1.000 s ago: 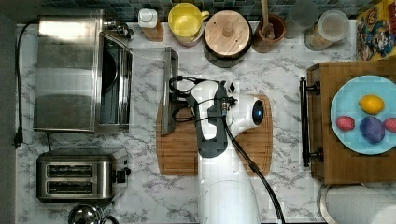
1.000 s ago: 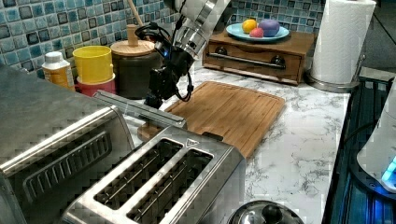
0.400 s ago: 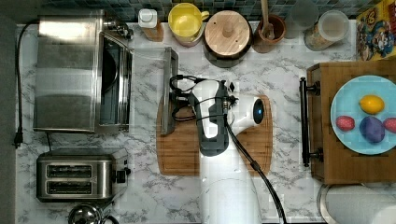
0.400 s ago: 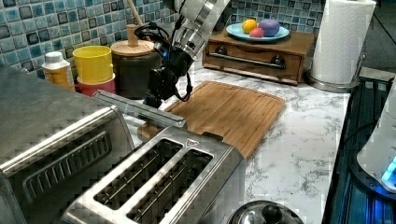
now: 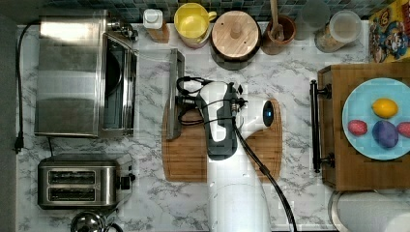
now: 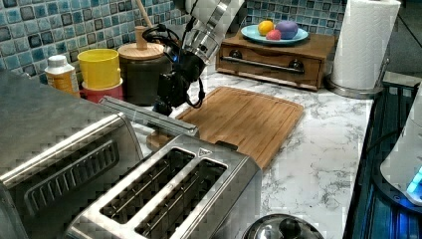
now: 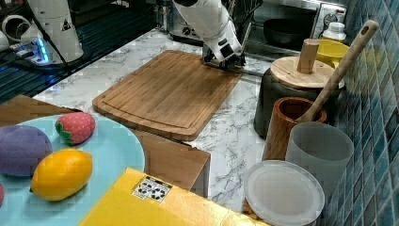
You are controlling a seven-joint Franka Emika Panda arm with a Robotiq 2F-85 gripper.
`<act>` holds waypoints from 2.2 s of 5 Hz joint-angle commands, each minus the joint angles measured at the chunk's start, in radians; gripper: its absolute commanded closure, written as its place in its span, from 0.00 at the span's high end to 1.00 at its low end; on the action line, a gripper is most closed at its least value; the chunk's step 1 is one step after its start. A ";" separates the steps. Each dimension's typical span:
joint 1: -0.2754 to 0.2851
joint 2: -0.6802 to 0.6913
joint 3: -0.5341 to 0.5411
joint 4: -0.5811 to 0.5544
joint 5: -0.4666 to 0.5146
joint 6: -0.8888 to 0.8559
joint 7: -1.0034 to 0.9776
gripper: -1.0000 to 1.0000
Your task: Close the oven.
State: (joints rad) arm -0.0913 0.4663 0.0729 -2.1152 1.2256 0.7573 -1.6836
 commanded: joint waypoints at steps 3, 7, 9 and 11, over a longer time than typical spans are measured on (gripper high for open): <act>0.182 -0.204 0.170 0.183 -0.088 0.048 0.268 0.00; 0.247 -0.269 0.228 0.254 -0.390 0.096 0.608 0.00; 0.324 -0.263 0.216 0.329 -0.742 0.086 0.948 0.00; 0.357 -0.249 0.217 0.433 -1.058 0.010 1.266 0.00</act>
State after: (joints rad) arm 0.1217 0.2771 0.2318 -1.9062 0.2067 0.8179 -0.5410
